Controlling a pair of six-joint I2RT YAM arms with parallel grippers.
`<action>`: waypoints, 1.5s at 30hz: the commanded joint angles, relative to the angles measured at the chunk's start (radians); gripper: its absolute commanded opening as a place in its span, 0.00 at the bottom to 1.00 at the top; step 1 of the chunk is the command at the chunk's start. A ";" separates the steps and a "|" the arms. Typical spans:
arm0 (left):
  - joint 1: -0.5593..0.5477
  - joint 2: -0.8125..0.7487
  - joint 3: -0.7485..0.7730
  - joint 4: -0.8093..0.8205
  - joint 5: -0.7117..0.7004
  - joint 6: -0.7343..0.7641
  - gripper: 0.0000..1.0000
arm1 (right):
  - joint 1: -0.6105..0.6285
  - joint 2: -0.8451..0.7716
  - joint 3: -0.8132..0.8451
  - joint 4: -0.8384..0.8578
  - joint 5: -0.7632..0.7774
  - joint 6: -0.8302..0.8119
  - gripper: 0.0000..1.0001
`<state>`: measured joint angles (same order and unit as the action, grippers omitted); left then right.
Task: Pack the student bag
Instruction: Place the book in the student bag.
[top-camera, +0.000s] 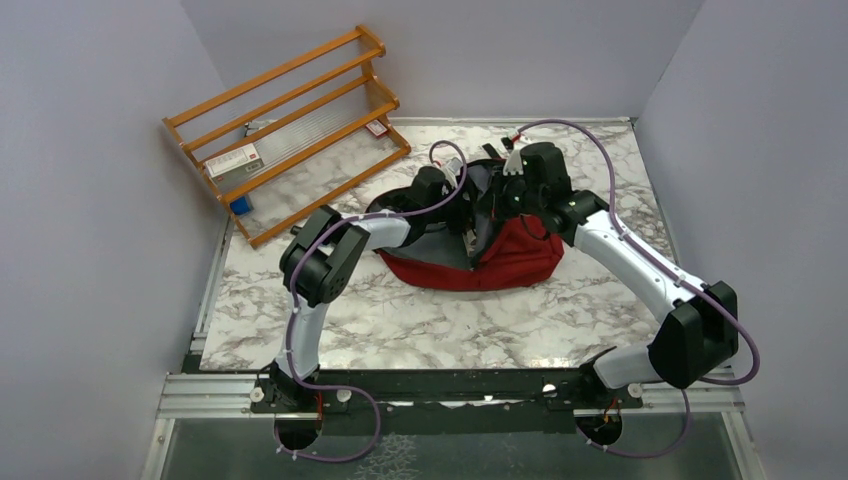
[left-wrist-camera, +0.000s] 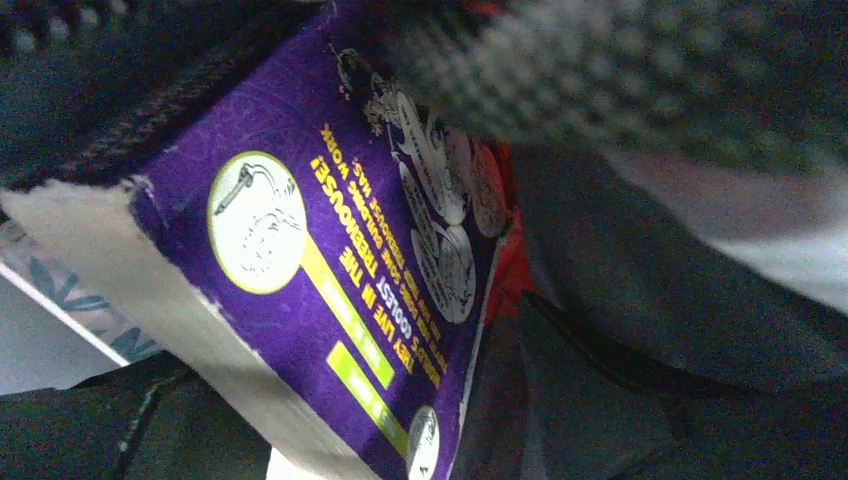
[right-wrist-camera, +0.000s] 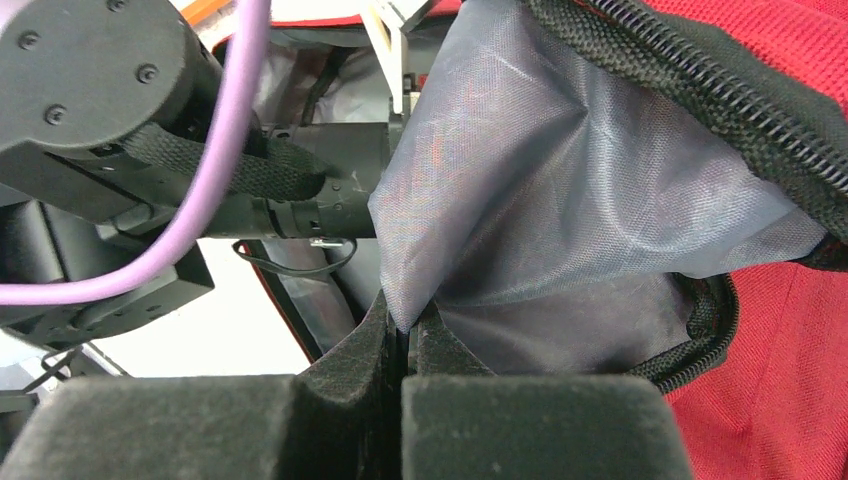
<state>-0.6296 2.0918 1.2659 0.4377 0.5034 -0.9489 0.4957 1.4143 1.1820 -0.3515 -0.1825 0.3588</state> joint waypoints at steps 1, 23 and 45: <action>0.005 -0.086 0.056 -0.157 -0.065 0.126 0.82 | 0.009 -0.050 -0.008 0.041 0.015 -0.014 0.01; 0.075 -0.257 -0.003 -0.435 -0.166 0.315 0.87 | 0.008 -0.063 -0.033 0.006 0.065 -0.043 0.01; 0.251 -0.615 -0.033 -0.802 -0.395 0.609 0.87 | -0.010 -0.051 0.122 -0.216 0.615 -0.210 0.01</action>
<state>-0.3939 1.4944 1.2537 -0.2691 0.1860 -0.4145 0.5022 1.3930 1.2495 -0.5430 0.2966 0.2253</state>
